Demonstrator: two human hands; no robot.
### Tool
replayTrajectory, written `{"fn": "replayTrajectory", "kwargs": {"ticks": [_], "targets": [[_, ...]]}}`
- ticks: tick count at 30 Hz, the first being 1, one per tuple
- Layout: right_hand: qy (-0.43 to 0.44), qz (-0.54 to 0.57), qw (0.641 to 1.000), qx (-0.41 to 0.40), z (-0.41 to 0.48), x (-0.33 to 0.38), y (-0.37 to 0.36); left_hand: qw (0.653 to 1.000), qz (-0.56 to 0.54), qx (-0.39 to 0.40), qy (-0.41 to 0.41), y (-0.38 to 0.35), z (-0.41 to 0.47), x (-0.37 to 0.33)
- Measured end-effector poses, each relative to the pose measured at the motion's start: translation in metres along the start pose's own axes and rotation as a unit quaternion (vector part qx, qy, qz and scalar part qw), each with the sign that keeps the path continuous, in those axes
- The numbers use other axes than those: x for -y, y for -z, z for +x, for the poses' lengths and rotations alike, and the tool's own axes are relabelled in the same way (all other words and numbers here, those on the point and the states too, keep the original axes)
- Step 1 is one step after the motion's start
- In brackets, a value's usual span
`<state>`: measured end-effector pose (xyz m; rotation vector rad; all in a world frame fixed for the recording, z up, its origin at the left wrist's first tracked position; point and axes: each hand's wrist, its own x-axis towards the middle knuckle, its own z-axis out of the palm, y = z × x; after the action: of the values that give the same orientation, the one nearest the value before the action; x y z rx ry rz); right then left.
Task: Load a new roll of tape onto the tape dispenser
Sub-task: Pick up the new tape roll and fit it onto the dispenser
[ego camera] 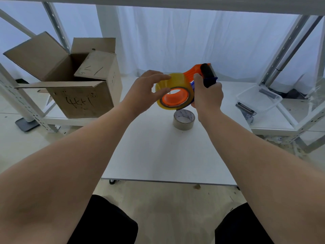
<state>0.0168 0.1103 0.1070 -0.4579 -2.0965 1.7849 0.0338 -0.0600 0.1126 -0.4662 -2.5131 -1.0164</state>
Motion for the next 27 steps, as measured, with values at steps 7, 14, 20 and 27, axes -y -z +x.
{"fn": "replayTrajectory", "kwargs": {"ticks": [7,14,20,27], "targets": [[0.106,-0.089,0.99,0.016,-0.006,-0.001,-0.003,0.997,0.063,0.03,-0.023,-0.006,0.002,-0.004],[0.014,-0.011,0.999,0.028,-0.008,0.004,-0.007,0.996,0.079,-0.005,-0.031,-0.003,0.003,-0.007],[-0.087,0.088,0.992,0.002,0.003,-0.002,0.002,1.0,-0.001,0.014,0.014,0.0,-0.001,0.004],[-0.005,0.008,1.0,-0.013,0.001,-0.002,0.002,0.997,0.067,0.025,-0.002,0.0,-0.003,0.006]]}}
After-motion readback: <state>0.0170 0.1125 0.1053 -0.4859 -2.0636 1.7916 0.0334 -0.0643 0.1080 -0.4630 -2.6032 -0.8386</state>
